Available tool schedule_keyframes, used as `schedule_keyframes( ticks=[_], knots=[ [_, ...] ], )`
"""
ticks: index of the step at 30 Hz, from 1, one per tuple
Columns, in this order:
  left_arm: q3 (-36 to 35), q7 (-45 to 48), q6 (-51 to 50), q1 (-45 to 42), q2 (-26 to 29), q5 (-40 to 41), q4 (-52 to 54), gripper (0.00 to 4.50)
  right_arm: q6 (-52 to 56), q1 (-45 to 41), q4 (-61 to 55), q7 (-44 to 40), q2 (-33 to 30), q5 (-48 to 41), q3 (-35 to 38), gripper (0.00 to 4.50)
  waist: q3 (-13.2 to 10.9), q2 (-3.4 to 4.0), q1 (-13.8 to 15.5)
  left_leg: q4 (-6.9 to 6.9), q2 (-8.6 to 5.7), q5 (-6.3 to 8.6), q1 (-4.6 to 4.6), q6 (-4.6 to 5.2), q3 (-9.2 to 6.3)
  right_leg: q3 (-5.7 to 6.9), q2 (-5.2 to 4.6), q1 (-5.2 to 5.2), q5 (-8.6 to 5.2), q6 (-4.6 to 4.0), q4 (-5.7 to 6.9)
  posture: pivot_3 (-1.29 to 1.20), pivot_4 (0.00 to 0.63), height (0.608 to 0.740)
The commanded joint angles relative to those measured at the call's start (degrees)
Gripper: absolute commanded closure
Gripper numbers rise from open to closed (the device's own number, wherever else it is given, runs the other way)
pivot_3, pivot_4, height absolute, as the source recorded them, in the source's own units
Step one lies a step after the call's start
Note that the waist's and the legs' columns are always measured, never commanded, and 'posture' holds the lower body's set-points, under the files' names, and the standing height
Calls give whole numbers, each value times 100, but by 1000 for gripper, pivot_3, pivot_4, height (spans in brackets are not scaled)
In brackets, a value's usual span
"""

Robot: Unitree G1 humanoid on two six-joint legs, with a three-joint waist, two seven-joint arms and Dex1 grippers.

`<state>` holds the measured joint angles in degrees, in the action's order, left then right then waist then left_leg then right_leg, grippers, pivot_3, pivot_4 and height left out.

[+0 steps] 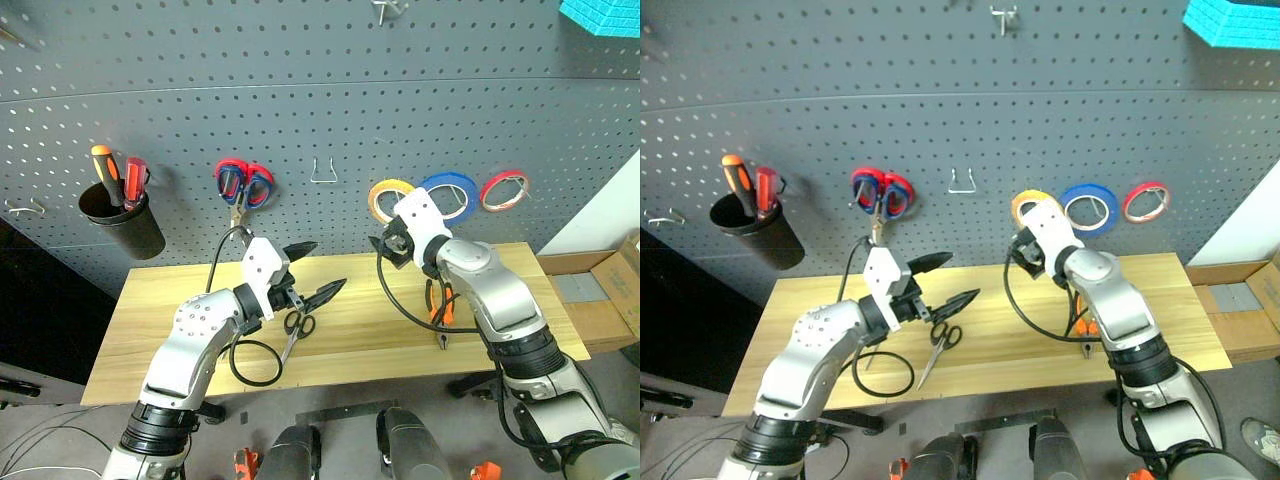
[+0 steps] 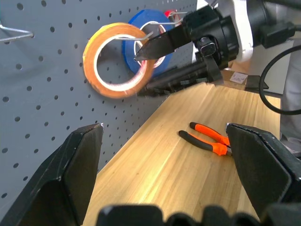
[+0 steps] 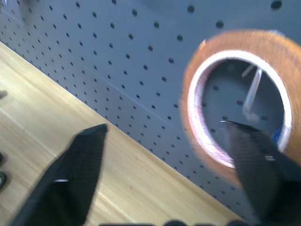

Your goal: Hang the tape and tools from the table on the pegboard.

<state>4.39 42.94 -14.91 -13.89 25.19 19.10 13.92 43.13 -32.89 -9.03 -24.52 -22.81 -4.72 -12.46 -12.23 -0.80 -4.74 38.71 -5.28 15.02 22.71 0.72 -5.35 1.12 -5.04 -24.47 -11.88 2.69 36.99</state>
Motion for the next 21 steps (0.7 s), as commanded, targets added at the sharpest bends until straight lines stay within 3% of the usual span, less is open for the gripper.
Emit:
schedule_keyframes(
  ticks=[1,4,8,10,14,21],
  knots=[
    [22,52,-99,38,130,-35,138,51,1167,562,-1200,-1012,-439,-1311,741,41,-2,1,42,0,1,0,1,1,-1,2,0,2,0,0,-2,-171,191,740],
    [223,241,315,342,395,-485,-261,51,2331,1006,-1900,-1241,-778,-2084,1245,41,-8,6,26,0,2,10,2,17,3,-1,-2,4,-1,0,-8,-189,219,740],
    [275,456,275,725,509,-386,-230,51,3537,1092,-1137,-29,-288,-1624,1732,41,-34,-10,-26,-1,16,17,-16,29,31,-25,-7,7,-10,-3,-7,-195,260,740],
    [428,535,340,927,608,-565,-175,51,3542,1044,-400,784,143,-1130,1939,41,-57,-15,-23,0,38,16,-20,28,45,-22,-2,8,-24,20,-5,-190,280,740],
    [382,536,224,1262,717,-530,82,51,3178,992,300,1608,558,-601,2096,41,-224,17,-18,1,57,16,-34,28,84,-38,0,14,-27,11,-6,-168,323,740],
    [133,532,-140,1771,834,-164,778,51,2593,865,855,2087,772,-331,2293,41,-405,4,-24,-3,67,19,26,33,109,-49,5,-72,4,-20,8,-136,357,740]
  ],
)
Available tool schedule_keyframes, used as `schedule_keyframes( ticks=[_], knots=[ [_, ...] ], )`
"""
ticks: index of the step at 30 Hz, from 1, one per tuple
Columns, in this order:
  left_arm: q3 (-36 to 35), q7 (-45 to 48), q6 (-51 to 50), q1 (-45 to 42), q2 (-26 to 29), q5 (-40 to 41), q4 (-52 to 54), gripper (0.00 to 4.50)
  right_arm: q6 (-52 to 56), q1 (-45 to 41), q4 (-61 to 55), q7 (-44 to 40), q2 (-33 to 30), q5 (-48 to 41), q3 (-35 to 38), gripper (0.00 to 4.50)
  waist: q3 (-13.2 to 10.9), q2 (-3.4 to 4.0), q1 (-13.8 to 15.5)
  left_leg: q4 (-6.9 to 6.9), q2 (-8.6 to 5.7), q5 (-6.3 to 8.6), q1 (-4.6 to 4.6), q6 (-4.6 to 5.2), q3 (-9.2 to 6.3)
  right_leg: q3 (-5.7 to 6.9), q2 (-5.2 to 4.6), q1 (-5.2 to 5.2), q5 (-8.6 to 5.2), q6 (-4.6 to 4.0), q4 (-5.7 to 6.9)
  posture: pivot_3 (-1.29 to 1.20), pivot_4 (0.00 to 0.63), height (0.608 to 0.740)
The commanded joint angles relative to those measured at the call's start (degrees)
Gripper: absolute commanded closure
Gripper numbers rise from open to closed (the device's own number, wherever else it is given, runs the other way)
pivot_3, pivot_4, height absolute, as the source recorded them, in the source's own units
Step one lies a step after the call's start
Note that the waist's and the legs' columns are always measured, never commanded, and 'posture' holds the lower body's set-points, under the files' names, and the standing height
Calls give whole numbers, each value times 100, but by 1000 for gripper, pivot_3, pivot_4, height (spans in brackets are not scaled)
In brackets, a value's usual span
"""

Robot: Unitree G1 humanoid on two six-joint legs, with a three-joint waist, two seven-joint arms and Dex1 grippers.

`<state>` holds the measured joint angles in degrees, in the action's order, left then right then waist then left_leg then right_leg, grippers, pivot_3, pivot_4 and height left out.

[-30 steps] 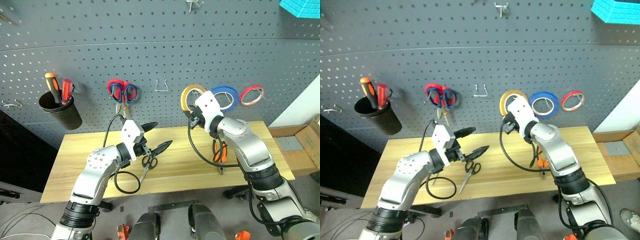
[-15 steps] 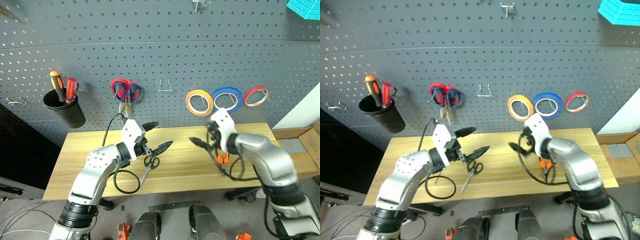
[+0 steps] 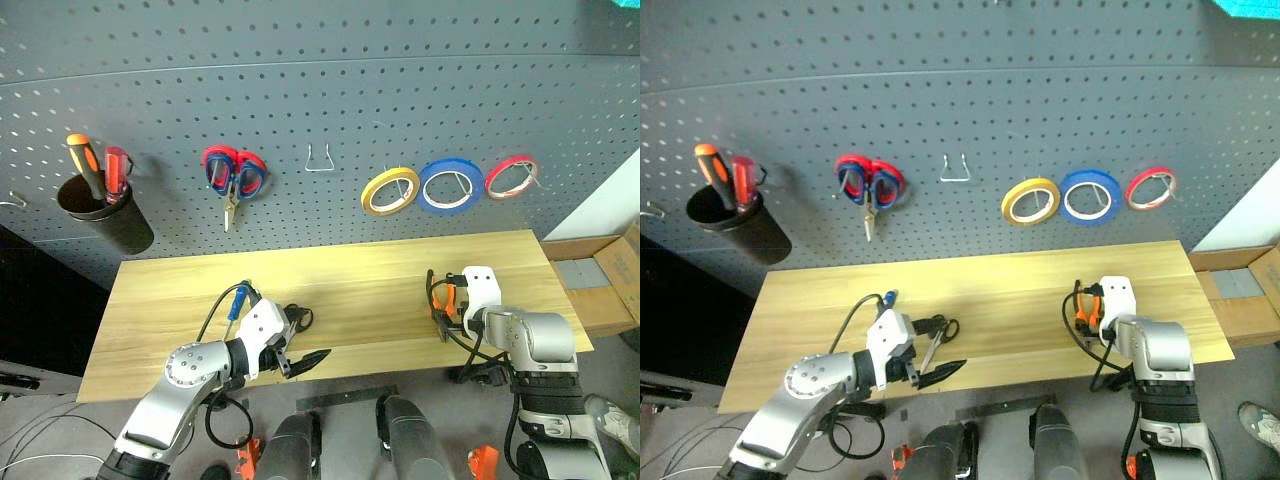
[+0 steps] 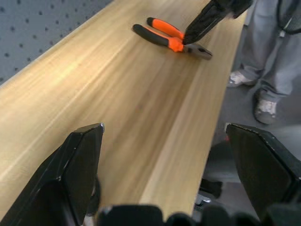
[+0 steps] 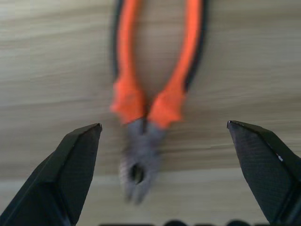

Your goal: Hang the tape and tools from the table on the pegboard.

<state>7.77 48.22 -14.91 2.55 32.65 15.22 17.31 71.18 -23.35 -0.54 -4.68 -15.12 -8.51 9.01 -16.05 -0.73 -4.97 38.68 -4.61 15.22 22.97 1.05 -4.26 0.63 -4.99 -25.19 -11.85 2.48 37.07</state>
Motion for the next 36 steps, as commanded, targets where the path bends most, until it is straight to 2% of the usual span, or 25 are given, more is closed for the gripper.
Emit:
schedule_keyframes(
  ticks=[1,7,10,23,31,34,36],
  knots=[
    [-236,-20,-205,177,105,250,501,51,-225,-144,61,75,13,42,111,41,-55,-7,1,-4,4,1,0,1,1,1,2,-1,0,0,-3,-129,361,740],
    [-318,-66,-308,292,187,247,601,51,-15,-489,53,-62,154,-82,76,41,-156,-6,-6,-10,12,1,-1,2,6,1,11,-2,-4,-1,-10,-128,368,740],
    [-341,-44,-321,301,199,253,603,51,29,-662,187,23,337,-122,301,41,-209,-12,-1,-10,14,1,-1,2,5,2,14,-4,-5,0,-10,-127,368,740],
    [-371,-108,-429,314,182,254,726,51,-188,-811,953,387,310,230,188,41,-216,-20,-1,-71,15,0,-2,0,9,0,14,-24,-5,-4,-21,-110,355,740],
    [-405,-153,-477,320,199,280,821,51,-752,-842,1510,515,471,353,184,41,-215,-23,2,-68,16,0,-7,-1,9,3,15,-19,-6,-1,-22,-97,349,740],
    [-454,-179,-512,295,199,292,845,51,-952,-877,1738,594,446,372,234,590,-214,-23,4,-68,16,-1,-8,-1,9,4,15,-17,-6,-1,-22,-93,350,740],
    [-483,-178,-521,269,201,307,846,51,-941,-889,1810,592,402,375,217,1275,-214,-24,11,-68,16,-1,-9,-2,8,3,15,-16,-6,-1,-22,-92,349,740]
  ],
)
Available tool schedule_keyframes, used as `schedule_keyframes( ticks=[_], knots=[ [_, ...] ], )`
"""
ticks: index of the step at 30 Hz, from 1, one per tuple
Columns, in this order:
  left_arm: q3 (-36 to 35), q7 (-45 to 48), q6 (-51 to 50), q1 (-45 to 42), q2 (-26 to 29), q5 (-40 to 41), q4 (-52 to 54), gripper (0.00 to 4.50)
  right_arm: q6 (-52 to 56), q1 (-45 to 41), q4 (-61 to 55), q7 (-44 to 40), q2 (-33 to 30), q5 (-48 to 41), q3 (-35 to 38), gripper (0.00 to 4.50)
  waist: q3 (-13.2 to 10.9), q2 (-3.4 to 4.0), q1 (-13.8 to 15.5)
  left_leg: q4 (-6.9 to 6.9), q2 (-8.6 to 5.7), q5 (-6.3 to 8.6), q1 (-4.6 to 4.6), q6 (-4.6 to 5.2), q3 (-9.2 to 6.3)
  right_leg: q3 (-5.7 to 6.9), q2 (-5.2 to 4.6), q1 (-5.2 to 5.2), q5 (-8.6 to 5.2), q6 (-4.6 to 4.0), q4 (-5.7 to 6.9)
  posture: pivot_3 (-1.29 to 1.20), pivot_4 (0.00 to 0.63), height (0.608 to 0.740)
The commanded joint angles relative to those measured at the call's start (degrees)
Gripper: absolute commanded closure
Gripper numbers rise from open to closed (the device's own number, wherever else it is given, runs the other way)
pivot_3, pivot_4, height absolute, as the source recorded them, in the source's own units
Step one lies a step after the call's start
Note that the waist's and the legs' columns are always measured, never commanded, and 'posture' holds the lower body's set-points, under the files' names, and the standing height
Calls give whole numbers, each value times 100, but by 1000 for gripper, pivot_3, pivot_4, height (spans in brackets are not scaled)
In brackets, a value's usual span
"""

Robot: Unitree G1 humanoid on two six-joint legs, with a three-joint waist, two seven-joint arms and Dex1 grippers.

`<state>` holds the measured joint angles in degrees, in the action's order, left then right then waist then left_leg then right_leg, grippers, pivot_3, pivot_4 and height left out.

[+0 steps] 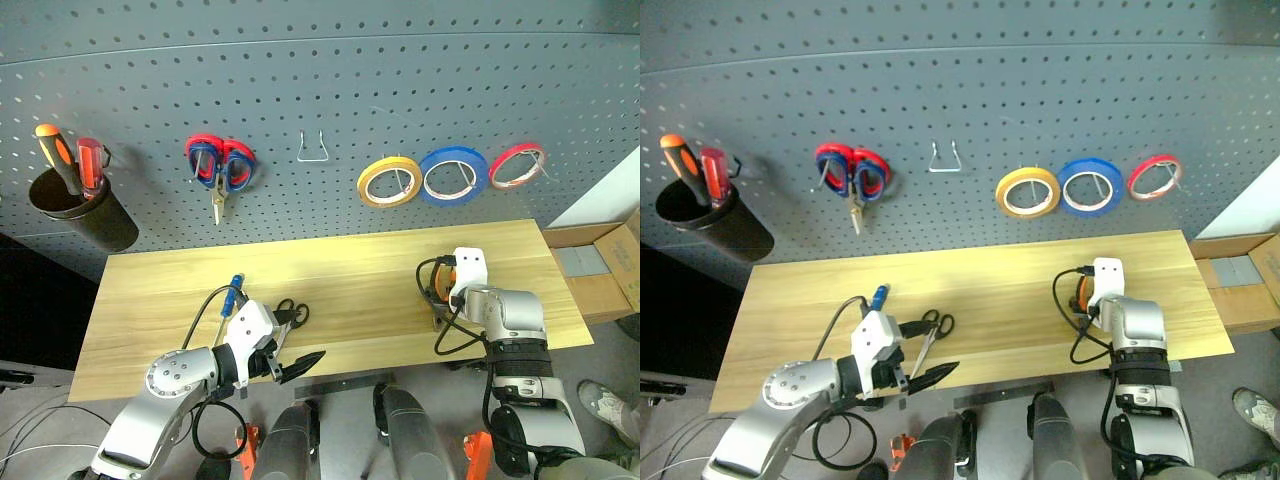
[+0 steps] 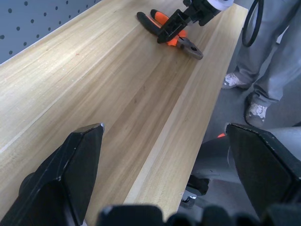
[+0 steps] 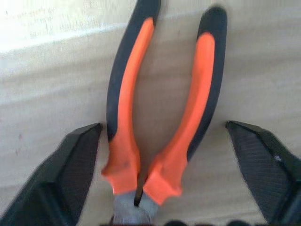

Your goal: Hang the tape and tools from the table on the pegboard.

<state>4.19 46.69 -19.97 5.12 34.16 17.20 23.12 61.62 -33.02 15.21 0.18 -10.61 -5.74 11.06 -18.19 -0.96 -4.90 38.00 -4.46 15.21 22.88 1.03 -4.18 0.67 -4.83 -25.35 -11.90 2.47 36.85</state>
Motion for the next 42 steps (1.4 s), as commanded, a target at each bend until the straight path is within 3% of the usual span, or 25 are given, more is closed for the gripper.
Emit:
schedule_keyframes(
  ticks=[1,3,8,11,13,15,17,21,26,31,42],
  knots=[
    [-136,-24,-7,-7,49,112,250,51,32,74,273,121,-77,110,12,1678,1,-1,8,0,0,0,0,0,0,0,0,0,0,0,0,-93,344,740],
    [-213,-25,16,-132,68,129,197,51,170,73,270,68,-175,110,-20,2055,3,-3,12,0,0,0,-1,0,-1,1,0,2,0,0,-1,-95,331,740],
    [-374,-76,-13,-466,7,236,105,51,515,68,-213,-415,-528,-18,-397,2084,7,-7,61,4,-2,-2,1,-3,-6,6,0,4,1,-1,0,-95,297,740],
    [-631,-228,-14,-574,-101,318,71,51,868,237,-1569,-1755,-1248,-575,-1415,2085,9,-6,61,0,-4,-2,8,-4,-1,5,0,-5,1,-1,0,-95,263,740],
    [-869,-381,34,-588,-220,429,73,51,384,524,-3077,-3143,-2027,-1132,-2209,2086,10,-4,61,-3,-3,-1,19,-5,2,5,0,-20,2,-1,0,-88,245,740],
    [-1289,-735,-225,-733,-516,920,165,51,-219,709,-4215,-4132,-2438,-1697,-2327,2087,21,-16,26,-5,2,-1,33,-5,11,8,4,-39,1,1,-1,-84,231,740],
    [-1561,-903,-303,-819,-638,1201,363,51,-446,490,-4644,-4463,-2246,-2271,-1942,2088,43,-48,21,-2,16,2,35,-11,10,11,17,-41,1,2,0,-73,215,740],
    [-1510,-1132,128,-688,-721,802,446,51,-629,-521,-4497,-4319,-1255,-3170,-1261,2089,92,-84,77,0,18,-14,26,-52,7,6,26,-36,16,4,0,-49,190,740],
    [-1525,-1533,989,-602,-1177,404,211,51,-1296,-1379,-3918,-3598,-255,-3036,-1112,2089,198,-118,304,7,11,-17,25,-57,6,3,23,-32,45,-3,-13,-36,180,740],
    [-1310,-1773,1524,-665,-1487,92,147,51,-2657,-1830,-3089,-2754,272,-1680,-1732,2089,240,-133,381,4,6,-30,28,-80,7,0,21,-39,46,-6,-10,-21,181,740],
    [-1089,-1840,1728,-772,-1714,166,47,51,-4926,-2347,-1107,-1578,731,-216,-1644,2091,246,-138,328,4,9,-34,27,-85,17,-3,24,-49,47,-9,3,-19,182,740]
  ],
)
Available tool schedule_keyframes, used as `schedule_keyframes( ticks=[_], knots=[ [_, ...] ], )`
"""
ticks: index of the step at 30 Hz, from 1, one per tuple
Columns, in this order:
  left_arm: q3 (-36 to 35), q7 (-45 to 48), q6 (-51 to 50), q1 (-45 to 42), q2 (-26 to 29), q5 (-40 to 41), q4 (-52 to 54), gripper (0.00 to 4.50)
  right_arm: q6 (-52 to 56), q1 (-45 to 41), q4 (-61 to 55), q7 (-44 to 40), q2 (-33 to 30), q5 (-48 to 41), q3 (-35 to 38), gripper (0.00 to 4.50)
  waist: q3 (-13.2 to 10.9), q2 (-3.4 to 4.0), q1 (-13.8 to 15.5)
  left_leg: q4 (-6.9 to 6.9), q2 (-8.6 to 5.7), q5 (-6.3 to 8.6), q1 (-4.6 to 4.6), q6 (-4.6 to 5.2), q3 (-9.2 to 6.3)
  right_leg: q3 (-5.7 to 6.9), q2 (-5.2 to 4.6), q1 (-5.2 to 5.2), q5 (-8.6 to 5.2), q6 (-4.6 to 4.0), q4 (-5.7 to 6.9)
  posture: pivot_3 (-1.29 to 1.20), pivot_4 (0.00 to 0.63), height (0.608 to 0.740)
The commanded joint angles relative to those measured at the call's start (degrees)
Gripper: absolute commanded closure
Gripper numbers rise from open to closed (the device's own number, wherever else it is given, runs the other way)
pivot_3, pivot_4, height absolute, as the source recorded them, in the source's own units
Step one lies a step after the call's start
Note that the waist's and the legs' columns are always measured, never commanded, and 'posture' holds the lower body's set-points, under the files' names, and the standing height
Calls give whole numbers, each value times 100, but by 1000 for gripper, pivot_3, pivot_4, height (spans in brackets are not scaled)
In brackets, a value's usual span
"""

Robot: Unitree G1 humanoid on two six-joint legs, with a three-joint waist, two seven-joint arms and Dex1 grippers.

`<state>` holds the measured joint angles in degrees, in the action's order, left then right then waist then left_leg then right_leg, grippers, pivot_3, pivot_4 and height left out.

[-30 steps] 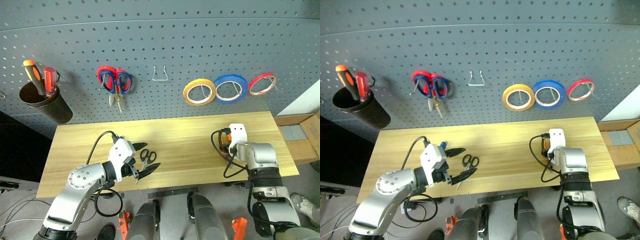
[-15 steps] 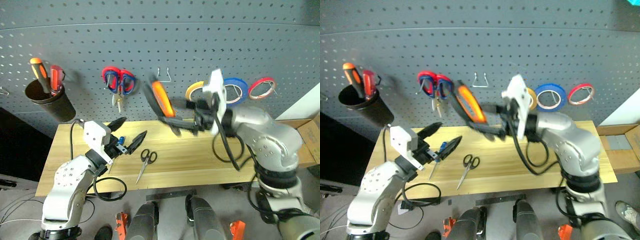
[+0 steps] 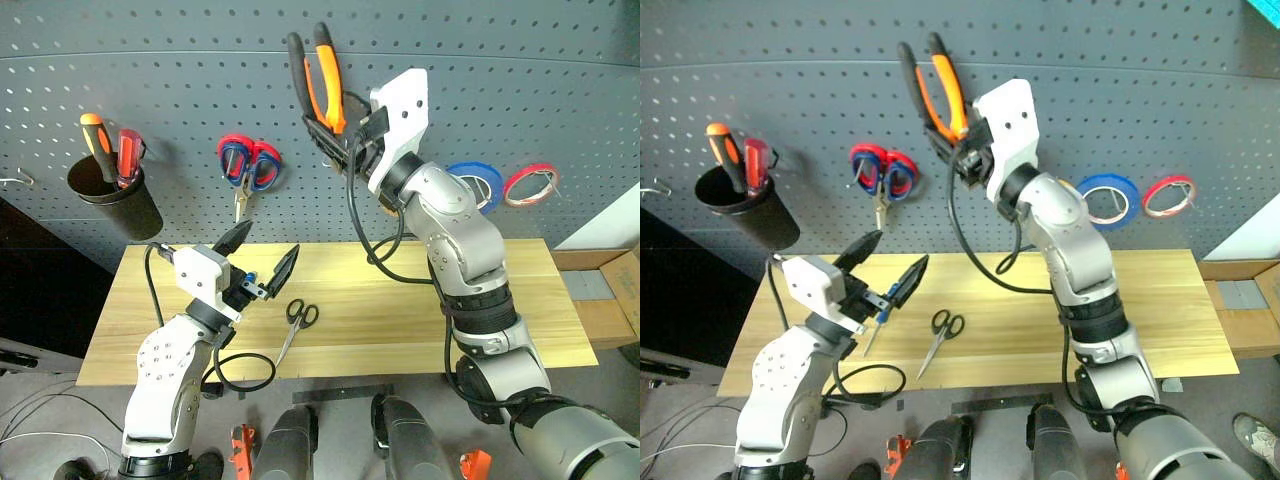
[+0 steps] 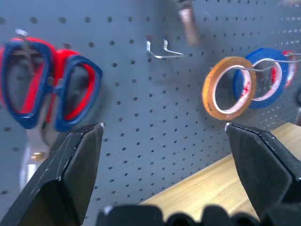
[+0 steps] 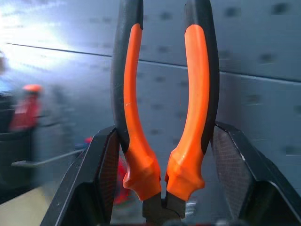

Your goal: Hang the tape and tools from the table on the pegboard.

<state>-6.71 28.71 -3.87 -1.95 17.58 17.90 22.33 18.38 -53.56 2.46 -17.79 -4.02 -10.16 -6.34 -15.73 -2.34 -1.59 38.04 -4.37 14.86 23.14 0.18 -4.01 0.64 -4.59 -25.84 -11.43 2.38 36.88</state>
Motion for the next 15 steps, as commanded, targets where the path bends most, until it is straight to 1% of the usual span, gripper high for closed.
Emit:
schedule_keyframes(
  ticks=[1,5,15],
  knots=[
    [5,-44,98,-54,-49,107,138,51,-669,-296,267,249,138,191,146,2091,0,0,-6,0,0,0,0,0,0,-1,1,0,0,0,0,-15,178,740],
    [-21,-53,-27,37,3,157,148,51,-1009,-244,529,306,311,271,141,2091,5,2,-20,0,3,0,-2,0,2,-5,7,-1,1,-1,4,-4,174,740],
    [-27,-100,-66,156,22,189,239,51,-1949,-464,1441,646,645,506,192,2091,52,2,-11,2,4,0,-3,0,6,-10,28,-3,3,-5,7,14,167,740]
  ],
)
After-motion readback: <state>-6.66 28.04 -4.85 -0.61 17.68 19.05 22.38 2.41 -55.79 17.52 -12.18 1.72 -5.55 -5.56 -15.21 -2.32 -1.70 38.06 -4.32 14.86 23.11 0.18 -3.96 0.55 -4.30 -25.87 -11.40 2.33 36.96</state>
